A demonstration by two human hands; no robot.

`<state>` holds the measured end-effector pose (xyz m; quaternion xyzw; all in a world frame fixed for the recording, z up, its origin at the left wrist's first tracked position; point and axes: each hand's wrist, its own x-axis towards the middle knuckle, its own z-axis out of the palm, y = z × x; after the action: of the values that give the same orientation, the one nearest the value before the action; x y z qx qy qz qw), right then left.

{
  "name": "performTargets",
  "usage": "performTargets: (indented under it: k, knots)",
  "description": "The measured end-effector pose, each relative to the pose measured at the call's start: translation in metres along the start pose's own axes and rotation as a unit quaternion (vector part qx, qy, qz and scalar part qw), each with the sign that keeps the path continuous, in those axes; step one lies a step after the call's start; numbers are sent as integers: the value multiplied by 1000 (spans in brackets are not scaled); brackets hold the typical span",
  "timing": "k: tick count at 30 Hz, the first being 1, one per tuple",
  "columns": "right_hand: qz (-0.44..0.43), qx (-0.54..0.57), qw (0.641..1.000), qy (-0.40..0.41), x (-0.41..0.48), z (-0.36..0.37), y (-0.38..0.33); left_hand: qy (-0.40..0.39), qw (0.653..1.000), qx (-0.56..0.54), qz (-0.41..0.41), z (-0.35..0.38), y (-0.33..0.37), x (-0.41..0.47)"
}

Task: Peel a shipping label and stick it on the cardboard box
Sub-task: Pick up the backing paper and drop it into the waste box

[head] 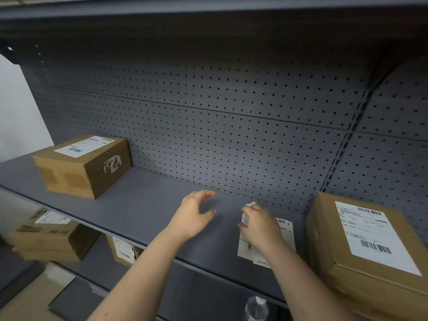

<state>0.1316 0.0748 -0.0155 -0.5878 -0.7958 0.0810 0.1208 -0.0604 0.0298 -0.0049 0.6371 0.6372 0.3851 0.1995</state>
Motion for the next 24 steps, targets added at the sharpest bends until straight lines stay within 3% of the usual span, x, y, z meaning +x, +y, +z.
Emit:
performTargets:
  k: [3, 11, 17, 24]
  knots:
    - [5, -20, 1000, 2, 0, 12, 1, -8, 1000, -1, -8, 2, -5, -2]
    - [5, 71, 995, 70, -9, 13, 5, -11, 1000, -3, -7, 4, -3, -2]
    - [-21, 109, 984, 141, -30, -34, 1, -16, 999, -20, 32, 14, 27, 10]
    - [-13, 107, 960, 259, -75, -113, 32, -64, 988, -59, 131, 59, 111, 37]
